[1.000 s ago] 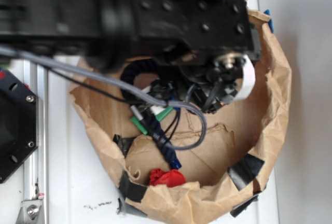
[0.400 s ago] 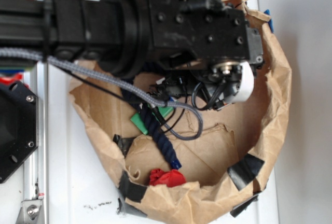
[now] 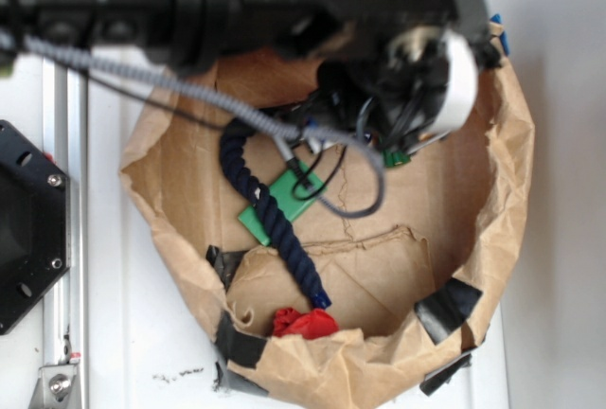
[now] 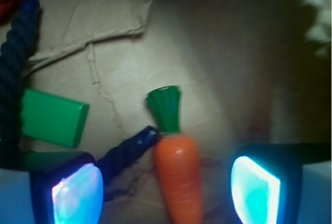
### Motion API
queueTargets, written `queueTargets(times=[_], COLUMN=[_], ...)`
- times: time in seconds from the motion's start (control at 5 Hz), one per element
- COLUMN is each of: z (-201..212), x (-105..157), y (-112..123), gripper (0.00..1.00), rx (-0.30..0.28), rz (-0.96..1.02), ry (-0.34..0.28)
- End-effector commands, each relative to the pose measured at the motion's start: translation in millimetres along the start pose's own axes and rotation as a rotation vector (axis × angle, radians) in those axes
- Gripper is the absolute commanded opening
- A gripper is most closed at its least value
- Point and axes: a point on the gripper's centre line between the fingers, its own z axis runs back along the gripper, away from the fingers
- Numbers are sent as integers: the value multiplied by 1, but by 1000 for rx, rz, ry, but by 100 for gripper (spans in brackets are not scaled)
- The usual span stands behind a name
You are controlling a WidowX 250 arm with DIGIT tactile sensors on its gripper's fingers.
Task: Grab the carrot.
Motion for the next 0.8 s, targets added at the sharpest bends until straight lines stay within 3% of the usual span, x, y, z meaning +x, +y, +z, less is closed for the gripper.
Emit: queueTargets(times=[0.0,0.2,0.6], z=[-14,-23,-44], x=[-21,-39,-33], y=[42,57,49], gripper=[100,100,100], rx=[29,-2,-87], rz=[-46,-38,-91], ry=[82,90,118])
